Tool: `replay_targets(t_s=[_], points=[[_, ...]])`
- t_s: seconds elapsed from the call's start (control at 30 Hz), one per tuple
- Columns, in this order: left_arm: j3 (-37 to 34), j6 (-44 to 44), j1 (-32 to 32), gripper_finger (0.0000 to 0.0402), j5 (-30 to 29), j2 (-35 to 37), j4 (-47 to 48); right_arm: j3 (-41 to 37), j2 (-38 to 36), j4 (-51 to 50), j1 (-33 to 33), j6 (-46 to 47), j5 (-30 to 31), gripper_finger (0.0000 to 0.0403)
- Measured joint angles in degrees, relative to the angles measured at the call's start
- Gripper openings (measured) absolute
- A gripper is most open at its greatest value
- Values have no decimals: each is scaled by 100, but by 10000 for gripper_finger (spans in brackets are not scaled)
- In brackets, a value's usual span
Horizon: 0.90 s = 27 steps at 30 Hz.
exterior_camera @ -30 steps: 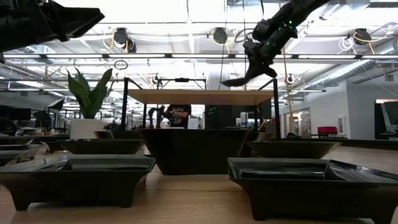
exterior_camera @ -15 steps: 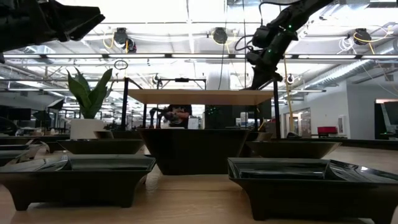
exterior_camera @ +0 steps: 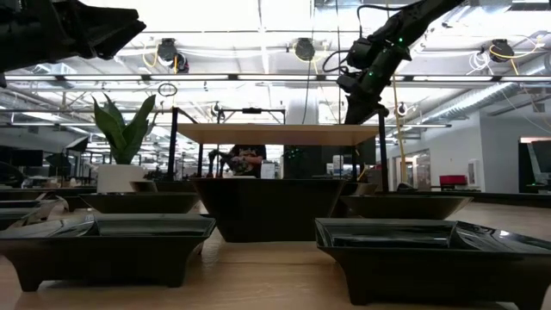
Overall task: Pick & Place Mini shaped plates
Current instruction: Put the black leaf-shaped plate on the shelf, then stack the black leaf-shaped plate on top of the other black leaf-shaped plate on the shelf
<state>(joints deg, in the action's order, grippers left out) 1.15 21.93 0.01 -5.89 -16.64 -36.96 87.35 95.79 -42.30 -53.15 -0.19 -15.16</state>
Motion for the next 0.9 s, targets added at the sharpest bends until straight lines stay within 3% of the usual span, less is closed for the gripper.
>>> replay_targets(t_s=[0.4,0.7,0.9], points=[[0,-187,0,267,-2,0,39,-4,-5,126,26,-72,1,102],[0,-354,0,267,-2,-23,48,-13,-591,380,316,-368,44,114],[0,-413,0,267,-2,-24,86,-11,-1252,532,842,-400,38,114]])
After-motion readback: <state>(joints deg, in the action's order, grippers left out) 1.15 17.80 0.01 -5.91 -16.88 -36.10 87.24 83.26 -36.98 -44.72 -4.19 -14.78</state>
